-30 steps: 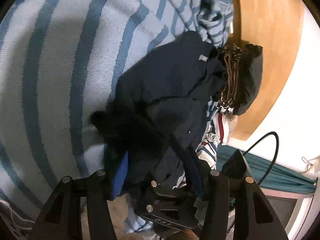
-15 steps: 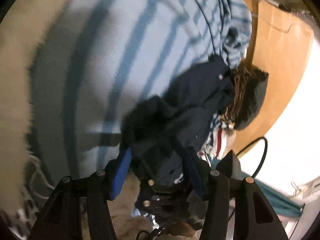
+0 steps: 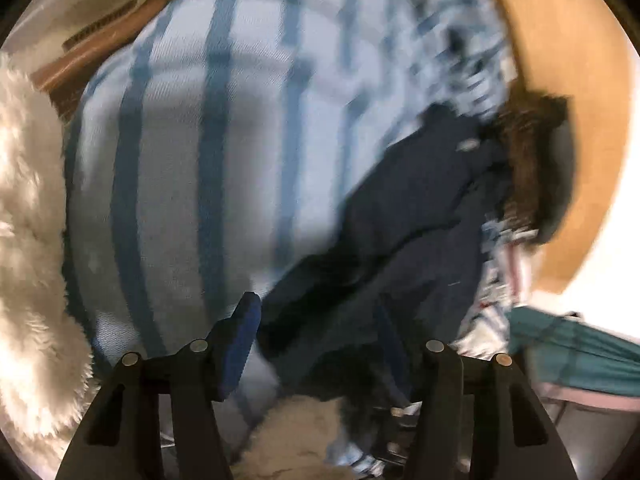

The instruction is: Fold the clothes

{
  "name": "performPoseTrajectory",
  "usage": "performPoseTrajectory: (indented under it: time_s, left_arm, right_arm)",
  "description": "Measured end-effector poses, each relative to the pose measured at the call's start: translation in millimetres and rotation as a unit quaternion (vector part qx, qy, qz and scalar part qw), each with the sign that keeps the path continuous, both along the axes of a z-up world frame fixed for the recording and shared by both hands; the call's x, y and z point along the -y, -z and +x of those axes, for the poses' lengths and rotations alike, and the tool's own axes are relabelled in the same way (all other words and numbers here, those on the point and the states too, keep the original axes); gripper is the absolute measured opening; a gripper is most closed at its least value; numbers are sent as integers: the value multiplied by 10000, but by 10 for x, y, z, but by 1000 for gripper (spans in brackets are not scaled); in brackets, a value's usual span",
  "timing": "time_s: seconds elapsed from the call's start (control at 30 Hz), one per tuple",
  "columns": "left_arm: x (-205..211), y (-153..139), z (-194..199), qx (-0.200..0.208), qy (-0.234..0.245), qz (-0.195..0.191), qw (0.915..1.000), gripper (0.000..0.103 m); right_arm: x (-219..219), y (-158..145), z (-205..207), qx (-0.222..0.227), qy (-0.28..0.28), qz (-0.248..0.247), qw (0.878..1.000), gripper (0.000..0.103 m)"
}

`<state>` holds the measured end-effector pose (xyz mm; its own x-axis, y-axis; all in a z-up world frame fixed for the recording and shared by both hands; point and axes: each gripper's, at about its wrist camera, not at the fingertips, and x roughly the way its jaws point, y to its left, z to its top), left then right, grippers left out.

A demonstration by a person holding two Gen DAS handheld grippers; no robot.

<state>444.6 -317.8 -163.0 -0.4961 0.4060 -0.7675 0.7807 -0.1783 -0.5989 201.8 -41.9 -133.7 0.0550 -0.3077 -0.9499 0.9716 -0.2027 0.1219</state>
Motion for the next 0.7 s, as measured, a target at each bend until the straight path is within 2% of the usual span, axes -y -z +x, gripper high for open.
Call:
performPoseTrajectory:
  time_s: [0.03,0.13,0.2,0.23,0.27,0.3,0.37,0.43,0.7]
  left_arm:
    - [-20,68,-16,212,55,48,9997,60]
    - [-30,165,33,149,-178,279,9993,59]
    - [-50,200,27,140,-110,338,9993,47]
    - [-60,217,25,135,-76,368,9992,36]
    - [-70,235,22,130,-42,397,9991,13]
    - [-80,252,19,126,-8,427,9990,10]
    - [-60,249,133,34,-277,377,9989,9]
    - [-38,161,218,23,-249,29,9997,8]
    - [-141,93,260,439,218,-621,9969,8]
  right_arm:
    - [10,23,-4,-35,-11,32,10000,103]
    - [54,93,9,-71,-10,92,9999,103]
    - [57,127,1,-66,44,125,9999,103]
    - [62,142,-7,-68,93,138,9998,103]
    - [68,151,-16,-64,139,140,9998,103]
    - [72,154,-24,-47,178,128,9997,103]
    - [76,137,-39,-61,241,90,9997,103]
    - [74,115,-55,-85,302,52,9995,103]
    - [102,96,-70,-134,375,0,9992,103]
